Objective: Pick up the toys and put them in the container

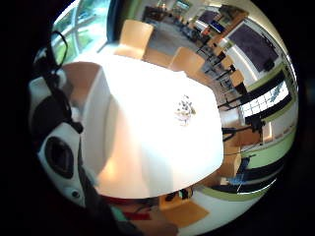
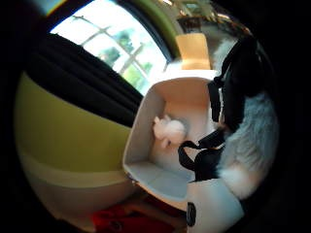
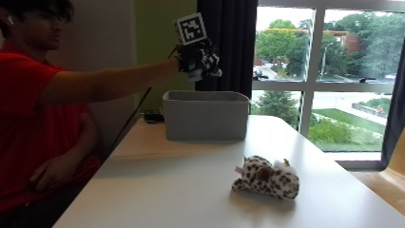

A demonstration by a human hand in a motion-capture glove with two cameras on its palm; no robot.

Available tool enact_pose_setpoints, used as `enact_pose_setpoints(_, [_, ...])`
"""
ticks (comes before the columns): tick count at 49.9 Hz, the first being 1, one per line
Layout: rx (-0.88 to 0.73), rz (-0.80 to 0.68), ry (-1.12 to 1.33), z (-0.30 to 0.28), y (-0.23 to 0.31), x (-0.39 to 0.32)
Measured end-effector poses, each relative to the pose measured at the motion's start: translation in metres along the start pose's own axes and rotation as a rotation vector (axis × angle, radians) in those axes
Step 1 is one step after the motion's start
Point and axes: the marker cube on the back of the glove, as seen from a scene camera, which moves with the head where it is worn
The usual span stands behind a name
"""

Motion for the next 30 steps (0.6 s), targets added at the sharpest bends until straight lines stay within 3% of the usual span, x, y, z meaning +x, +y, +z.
enact_pose_setpoints(13, [-0.091,-0.109,-0.055,0.014,-0.020,-0.095])
enact_pose_setpoints(30, [-0.347,-0.193,-0.196,0.034,-0.004,-0.074])
